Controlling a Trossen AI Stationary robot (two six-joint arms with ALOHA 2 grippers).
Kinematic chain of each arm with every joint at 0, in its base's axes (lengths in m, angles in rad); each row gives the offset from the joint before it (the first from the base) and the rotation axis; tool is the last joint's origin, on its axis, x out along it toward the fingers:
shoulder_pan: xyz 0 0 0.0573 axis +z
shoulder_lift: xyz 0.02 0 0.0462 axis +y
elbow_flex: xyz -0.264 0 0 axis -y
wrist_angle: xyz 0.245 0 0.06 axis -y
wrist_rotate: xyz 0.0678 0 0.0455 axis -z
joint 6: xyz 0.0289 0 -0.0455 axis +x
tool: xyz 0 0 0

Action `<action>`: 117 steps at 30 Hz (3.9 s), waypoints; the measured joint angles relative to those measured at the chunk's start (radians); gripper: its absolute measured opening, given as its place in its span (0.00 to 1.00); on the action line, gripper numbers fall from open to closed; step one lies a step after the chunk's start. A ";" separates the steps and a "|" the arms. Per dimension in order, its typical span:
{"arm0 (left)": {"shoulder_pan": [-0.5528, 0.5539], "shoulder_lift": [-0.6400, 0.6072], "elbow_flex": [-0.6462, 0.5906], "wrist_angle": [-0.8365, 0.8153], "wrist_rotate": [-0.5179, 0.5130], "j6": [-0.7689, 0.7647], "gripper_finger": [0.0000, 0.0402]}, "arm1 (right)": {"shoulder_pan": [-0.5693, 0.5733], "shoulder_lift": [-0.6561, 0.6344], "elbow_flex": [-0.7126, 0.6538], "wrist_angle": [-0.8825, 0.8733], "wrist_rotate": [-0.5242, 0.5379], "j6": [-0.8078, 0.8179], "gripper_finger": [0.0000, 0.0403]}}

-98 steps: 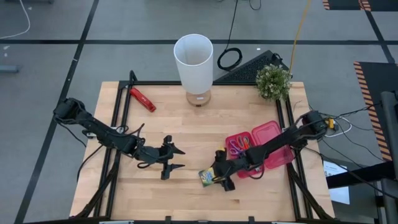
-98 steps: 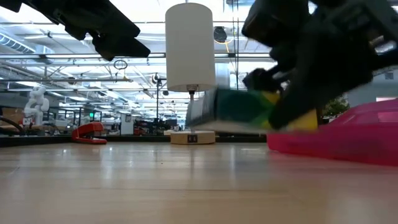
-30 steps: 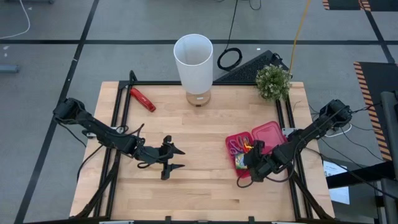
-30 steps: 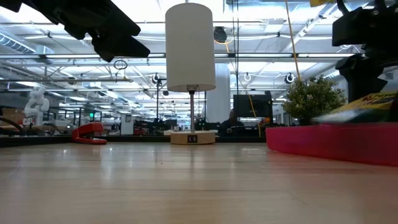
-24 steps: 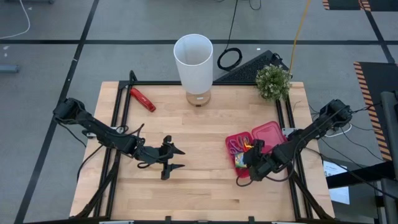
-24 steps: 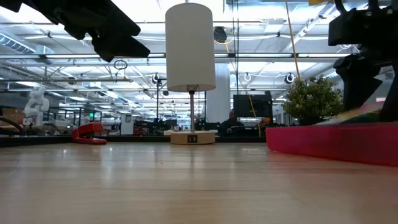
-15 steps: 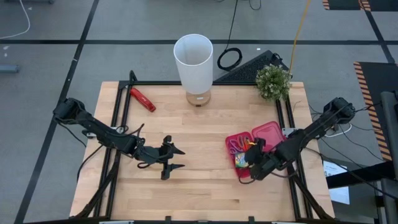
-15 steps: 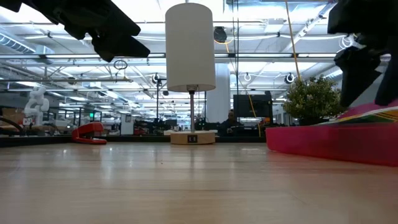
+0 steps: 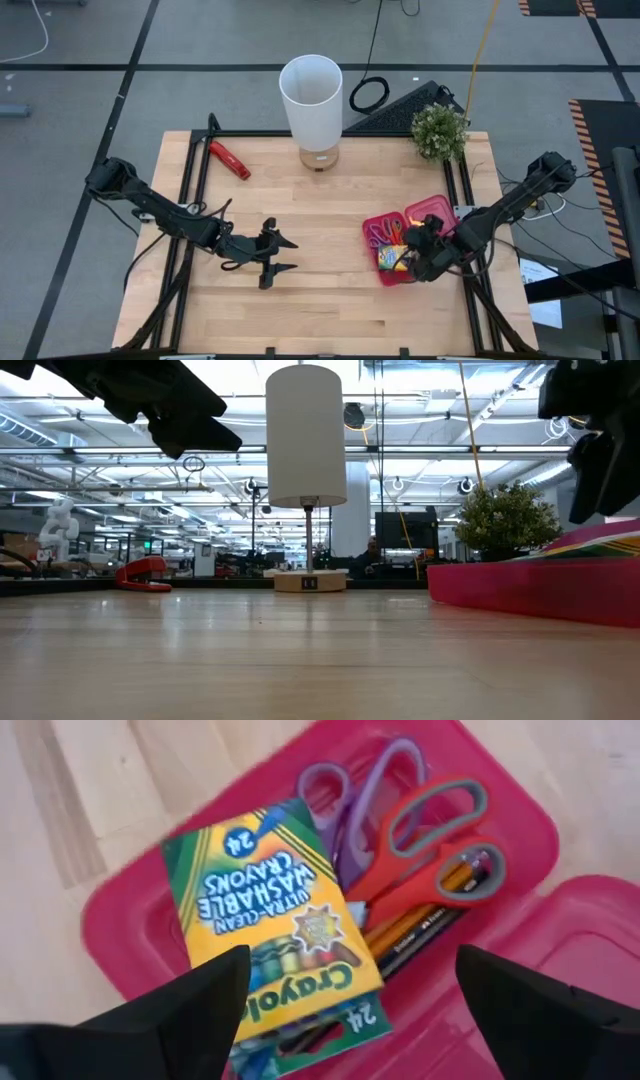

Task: Pack school essentials
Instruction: Put the crayon box into the pink supply box, then return to Home Position

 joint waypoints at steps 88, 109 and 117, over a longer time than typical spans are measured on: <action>0.148 -0.068 -0.001 0.115 -0.072 0.239 0.53 | -0.082 -0.383 -0.643 1.624 0.154 -1.122 0.09; 0.210 -0.239 -0.189 0.132 -0.118 0.201 0.01 | -0.302 -0.786 -0.642 1.171 -0.104 -1.198 0.00; 0.211 -0.240 -0.216 0.217 -0.135 0.258 0.04 | -0.442 -0.788 -0.697 1.231 -0.280 -1.149 0.00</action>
